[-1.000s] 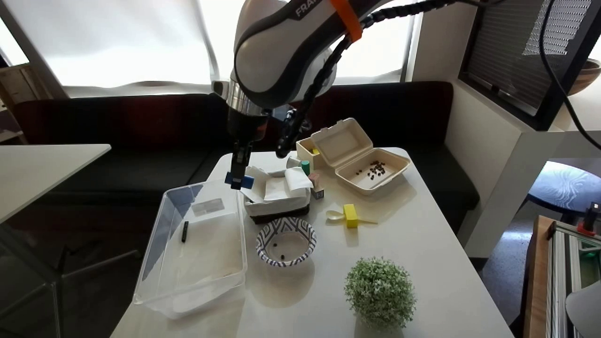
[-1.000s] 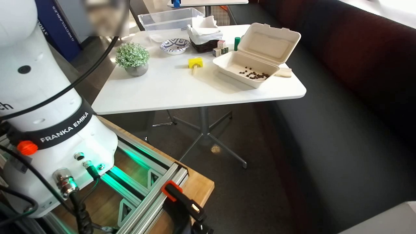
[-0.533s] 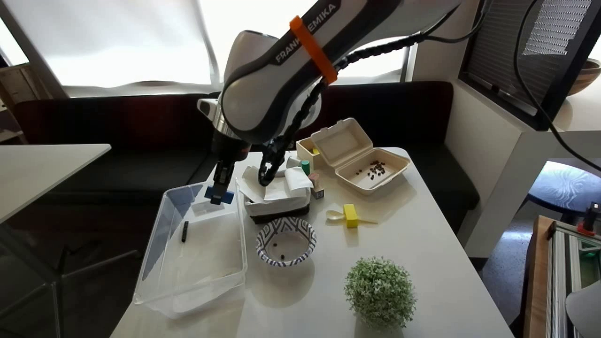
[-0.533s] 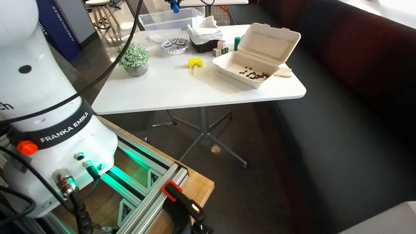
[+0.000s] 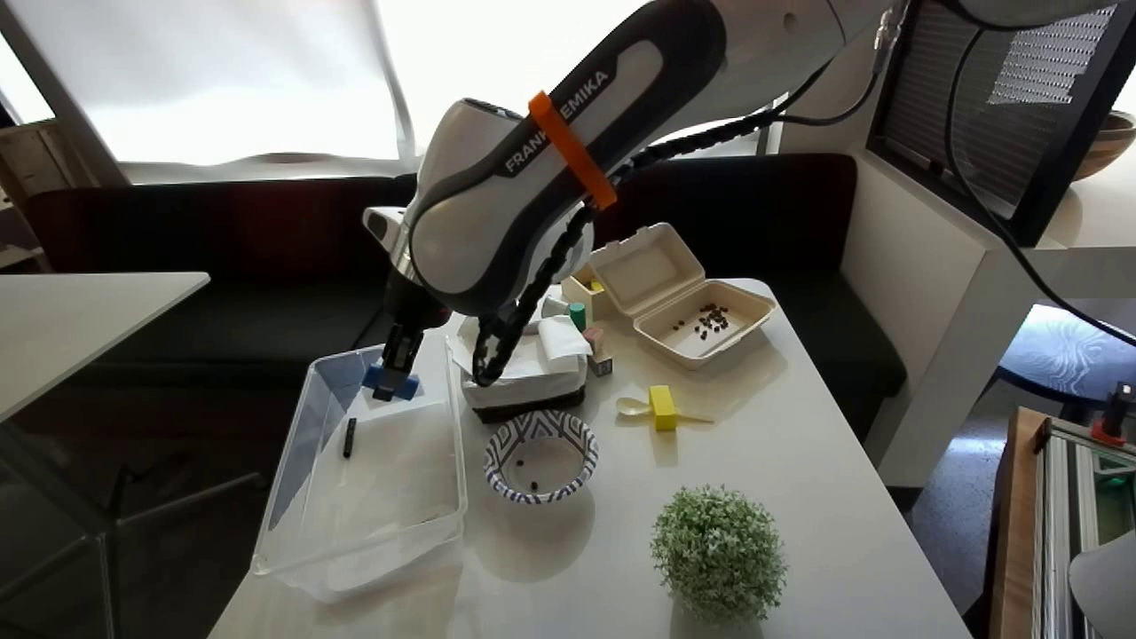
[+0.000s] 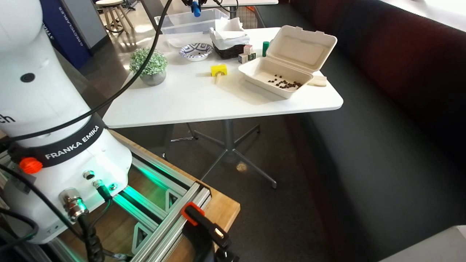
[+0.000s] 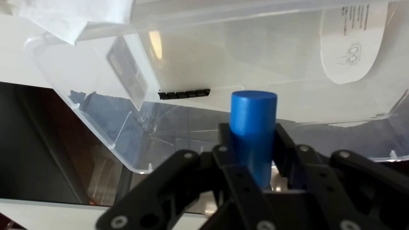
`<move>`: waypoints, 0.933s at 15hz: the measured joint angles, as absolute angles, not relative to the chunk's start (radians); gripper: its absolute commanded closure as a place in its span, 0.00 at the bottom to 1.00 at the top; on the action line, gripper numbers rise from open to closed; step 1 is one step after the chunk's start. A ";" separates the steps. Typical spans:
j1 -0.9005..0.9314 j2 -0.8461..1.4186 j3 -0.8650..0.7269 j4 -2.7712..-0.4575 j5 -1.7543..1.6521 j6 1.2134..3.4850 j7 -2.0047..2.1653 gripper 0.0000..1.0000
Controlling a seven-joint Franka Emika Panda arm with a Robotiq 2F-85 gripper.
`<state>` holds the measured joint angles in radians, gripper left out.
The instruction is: Shift the blue block to the storage bin
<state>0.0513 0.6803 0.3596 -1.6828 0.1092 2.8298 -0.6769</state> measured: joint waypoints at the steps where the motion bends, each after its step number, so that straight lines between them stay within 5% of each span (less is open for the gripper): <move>1: 0.050 0.686 0.360 -1.678 0.108 2.836 -0.676 0.27; 5: 0.058 0.679 0.327 -1.674 0.049 2.824 -0.627 0.01; 14: 0.176 0.422 0.105 -1.721 -0.152 2.366 -0.197 0.00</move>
<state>0.1759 0.4224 0.1051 -1.7208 -0.1519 2.3655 -0.1974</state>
